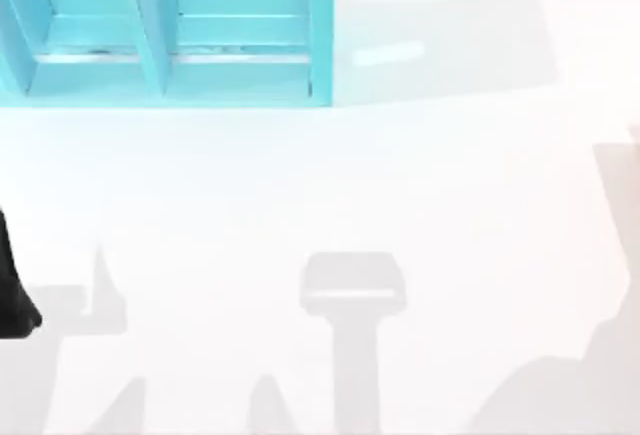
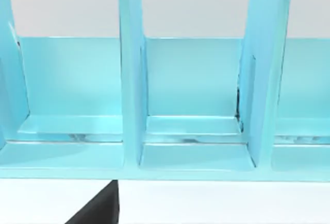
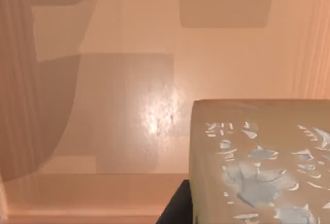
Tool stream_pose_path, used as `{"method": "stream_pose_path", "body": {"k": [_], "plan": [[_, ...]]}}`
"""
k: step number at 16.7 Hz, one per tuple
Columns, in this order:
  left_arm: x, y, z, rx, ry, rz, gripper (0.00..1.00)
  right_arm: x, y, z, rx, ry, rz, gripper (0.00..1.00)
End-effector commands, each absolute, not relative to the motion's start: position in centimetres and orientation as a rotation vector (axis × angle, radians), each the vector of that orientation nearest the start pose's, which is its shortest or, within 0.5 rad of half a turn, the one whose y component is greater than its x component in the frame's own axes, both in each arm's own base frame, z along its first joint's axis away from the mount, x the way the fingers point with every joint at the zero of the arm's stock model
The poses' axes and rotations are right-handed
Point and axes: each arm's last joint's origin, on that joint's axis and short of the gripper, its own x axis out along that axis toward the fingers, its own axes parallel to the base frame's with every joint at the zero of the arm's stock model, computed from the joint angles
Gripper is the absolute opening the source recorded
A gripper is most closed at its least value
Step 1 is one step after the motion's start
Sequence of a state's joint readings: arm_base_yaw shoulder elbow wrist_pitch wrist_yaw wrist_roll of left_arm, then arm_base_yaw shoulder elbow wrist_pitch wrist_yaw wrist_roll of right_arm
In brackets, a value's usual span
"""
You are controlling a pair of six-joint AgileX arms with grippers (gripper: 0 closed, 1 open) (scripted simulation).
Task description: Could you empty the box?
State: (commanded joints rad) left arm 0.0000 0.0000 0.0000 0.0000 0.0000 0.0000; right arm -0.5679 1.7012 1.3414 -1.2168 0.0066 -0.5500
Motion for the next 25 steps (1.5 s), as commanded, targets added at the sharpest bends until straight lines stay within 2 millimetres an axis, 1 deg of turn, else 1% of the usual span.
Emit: {"method": "stream_pose_path", "body": {"k": [2, 3, 5, 11, 13, 14, 16, 17, 19, 22, 23, 25], "plan": [[10.6, -0.1, 16.0, 0.000, 0.000, 0.000, 1.00, 26.0, -16.3, 25.6, 0.011, 1.576, -0.017, 0.00], [10.6, -0.1, 16.0, 0.000, 0.000, 0.000, 1.00, 25.9, -16.2, 26.4, 0.010, 1.573, -0.019, 0.00], [10.6, -0.1, 16.0, 0.000, 0.000, 0.000, 1.00, 25.7, -16.0, 27.3, 0.008, 1.568, -0.022, 0.00], [10.6, -0.1, 16.0, 0.000, 0.000, 0.000, 1.00, 26.0, -15.8, 27.0, 0.010, 1.571, -0.021, 0.00], [10.6, -0.1, 16.0, 0.000, 0.000, 0.000, 1.00, 26.9, -14.7, 26.7, 0.013, 1.572, -0.025, 0.00], [10.6, -0.1, 16.0, 0.000, 0.000, 0.000, 1.00, 27.6, -13.7, 26.5, 0.015, 1.571, -0.027, 0.00], [10.6, -0.1, 16.0, 0.000, 0.000, 0.000, 1.00, 29.2, -11.1, 25.9, 0.017, 1.570, -0.031, 0.00], [10.6, -0.1, 16.0, 0.000, 0.000, 0.000, 1.00, 30.0, -9.4, 25.6, 0.017, 1.569, -0.032, 0.00], [10.6, -0.1, 16.0, 0.000, 0.000, 0.000, 1.00, 31.5, -5.4, 24.8, 0.018, 1.566, -0.034, 0.00], [10.6, -0.1, 16.0, 0.000, 0.000, 0.000, 1.00, 32.6, 2.1, 23.5, 0.019, 1.560, -0.033, 0.00], [10.6, -0.1, 16.0, 0.000, 0.000, 0.000, 1.00, 32.6, 4.8, 23.0, 0.020, 1.559, -0.032, 0.00], [10.6, -0.1, 16.0, 0.000, 0.000, 0.000, 1.00, 31.8, 10.2, 22.0, 0.020, 1.559, -0.029, 0.00]]}}
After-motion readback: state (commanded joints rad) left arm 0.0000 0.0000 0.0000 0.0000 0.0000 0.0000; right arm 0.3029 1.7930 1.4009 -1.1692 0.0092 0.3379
